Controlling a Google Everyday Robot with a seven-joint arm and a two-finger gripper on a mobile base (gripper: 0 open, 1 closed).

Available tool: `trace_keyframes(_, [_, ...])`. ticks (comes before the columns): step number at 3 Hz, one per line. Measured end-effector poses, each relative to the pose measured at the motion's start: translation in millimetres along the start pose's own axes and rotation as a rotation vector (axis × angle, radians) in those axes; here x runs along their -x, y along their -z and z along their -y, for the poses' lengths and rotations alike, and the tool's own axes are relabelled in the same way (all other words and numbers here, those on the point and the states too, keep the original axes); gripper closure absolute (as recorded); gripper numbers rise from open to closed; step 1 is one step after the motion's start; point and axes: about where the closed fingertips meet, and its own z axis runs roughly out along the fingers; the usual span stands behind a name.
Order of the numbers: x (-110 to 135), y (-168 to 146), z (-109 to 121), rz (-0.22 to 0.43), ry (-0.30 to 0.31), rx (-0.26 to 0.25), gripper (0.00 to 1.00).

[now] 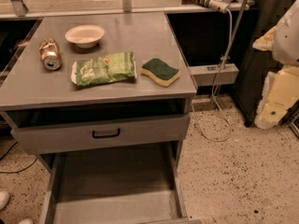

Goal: Place green jalapeno chip bag into middle drawer

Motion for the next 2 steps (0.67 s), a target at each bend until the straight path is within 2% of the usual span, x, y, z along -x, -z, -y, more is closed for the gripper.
trace_keyframes(1, [0,0,0,0.0,0.0,0.0,0.0])
trace_keyframes(2, [19,5,-1,0.014,0.031,-0.007,0.0])
